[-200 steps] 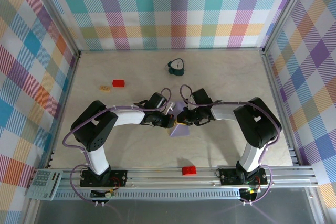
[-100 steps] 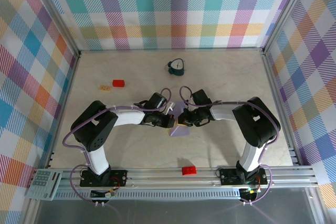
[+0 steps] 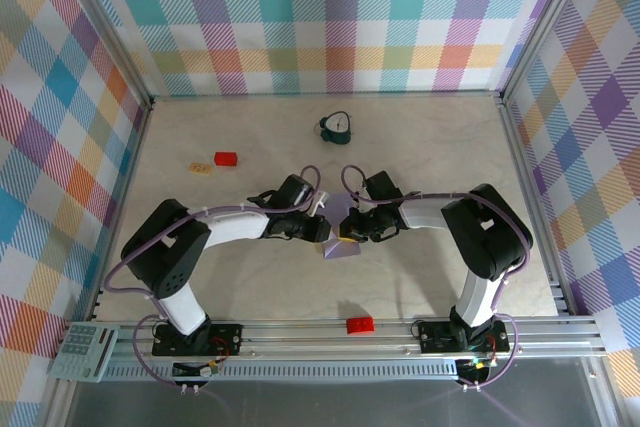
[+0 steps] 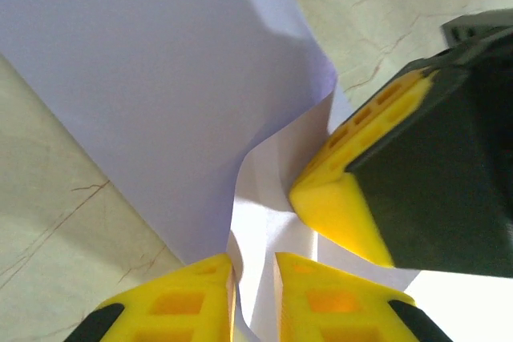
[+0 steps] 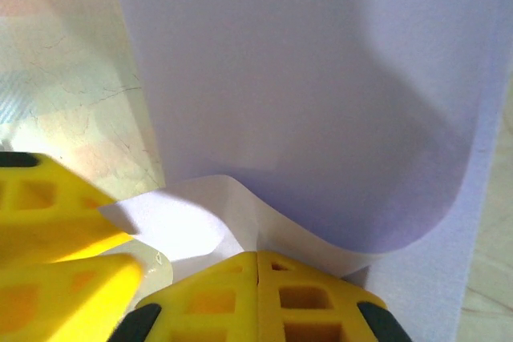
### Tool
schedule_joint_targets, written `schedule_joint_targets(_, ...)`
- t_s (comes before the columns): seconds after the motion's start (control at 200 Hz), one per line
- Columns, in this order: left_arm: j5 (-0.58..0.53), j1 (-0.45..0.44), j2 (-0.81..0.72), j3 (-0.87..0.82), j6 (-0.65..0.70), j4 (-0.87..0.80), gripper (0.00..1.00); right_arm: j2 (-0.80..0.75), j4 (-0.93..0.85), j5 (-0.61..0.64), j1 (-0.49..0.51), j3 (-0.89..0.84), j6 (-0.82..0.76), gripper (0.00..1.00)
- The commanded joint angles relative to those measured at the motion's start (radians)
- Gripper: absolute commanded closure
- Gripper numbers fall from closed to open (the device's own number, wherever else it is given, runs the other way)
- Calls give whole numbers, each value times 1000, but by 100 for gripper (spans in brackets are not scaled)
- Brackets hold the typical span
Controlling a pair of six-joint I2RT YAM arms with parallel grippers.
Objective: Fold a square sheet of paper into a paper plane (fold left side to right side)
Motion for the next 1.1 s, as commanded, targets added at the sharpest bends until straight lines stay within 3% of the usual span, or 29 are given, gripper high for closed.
schedule_joint_targets(0.0, -6, 26, -68, 9, 12, -51, 80, 13, -65, 53, 5, -16, 11, 100)
schedule_joint_targets(0.24, 146, 18, -145, -68, -85, -6, 90, 7, -62, 51, 8, -17, 23, 100)
schedule_joint_targets(0.435, 264, -33, -109, -103, -193, 109, 95, 8, -69, 54, 11, -12, 22, 100)
schedule_joint_targets(1.095, 215, -54, 19, -107, -222, 151, 100, 14, -108, 67, 14, -2, 8, 100)
